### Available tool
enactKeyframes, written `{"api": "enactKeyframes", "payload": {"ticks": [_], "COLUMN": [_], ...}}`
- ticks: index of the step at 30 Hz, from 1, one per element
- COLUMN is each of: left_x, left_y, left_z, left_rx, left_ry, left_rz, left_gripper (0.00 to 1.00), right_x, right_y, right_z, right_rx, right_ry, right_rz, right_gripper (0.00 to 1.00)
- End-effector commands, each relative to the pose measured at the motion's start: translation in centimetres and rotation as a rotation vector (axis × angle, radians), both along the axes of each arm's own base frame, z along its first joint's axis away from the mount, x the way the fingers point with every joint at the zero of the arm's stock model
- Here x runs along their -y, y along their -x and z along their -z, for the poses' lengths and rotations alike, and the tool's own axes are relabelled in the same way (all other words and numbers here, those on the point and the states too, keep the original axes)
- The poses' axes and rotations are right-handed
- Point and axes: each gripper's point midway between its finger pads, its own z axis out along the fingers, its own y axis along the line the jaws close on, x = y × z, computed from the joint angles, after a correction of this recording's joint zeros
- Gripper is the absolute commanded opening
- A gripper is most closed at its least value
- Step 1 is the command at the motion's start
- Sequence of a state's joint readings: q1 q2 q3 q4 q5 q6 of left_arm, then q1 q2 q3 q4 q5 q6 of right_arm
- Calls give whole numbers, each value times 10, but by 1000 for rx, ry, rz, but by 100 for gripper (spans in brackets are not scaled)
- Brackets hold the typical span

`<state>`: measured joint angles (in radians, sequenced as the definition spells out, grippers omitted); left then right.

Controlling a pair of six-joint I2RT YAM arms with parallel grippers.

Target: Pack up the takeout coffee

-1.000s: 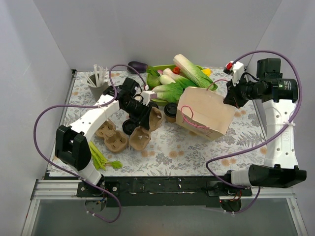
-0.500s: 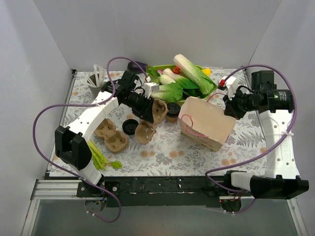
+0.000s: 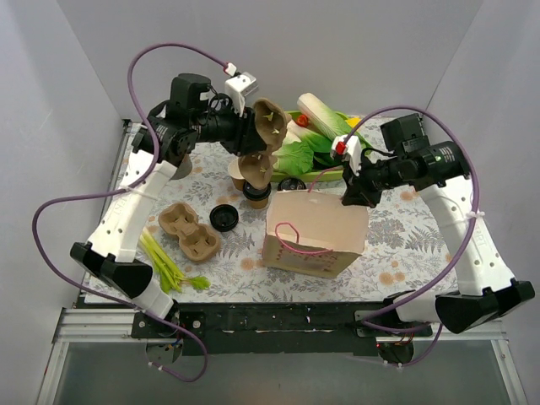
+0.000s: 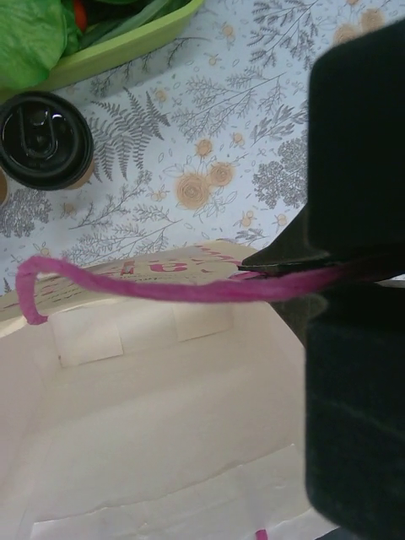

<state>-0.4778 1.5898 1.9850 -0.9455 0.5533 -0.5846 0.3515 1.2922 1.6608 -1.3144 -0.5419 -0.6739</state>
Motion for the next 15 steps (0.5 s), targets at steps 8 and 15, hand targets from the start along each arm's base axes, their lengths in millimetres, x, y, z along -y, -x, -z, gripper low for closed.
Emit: {"api": "enactKeyframes", "payload": {"ticks": [8,15], "left_x": [-1,19], "left_y": [57,89], "left_z": [-54,-62], "left_rx": [139,203], "left_ry": [117,185], "left_rz": [190,375], "left_gripper": [0,0], "right_x": [-19,-14], "right_y": [4,-11], "right_z": [10,-6], "right_rx": [-74,-31], "right_ry": [-18,6], "right_rz": [-46,31], "right_gripper": [8,68]}}
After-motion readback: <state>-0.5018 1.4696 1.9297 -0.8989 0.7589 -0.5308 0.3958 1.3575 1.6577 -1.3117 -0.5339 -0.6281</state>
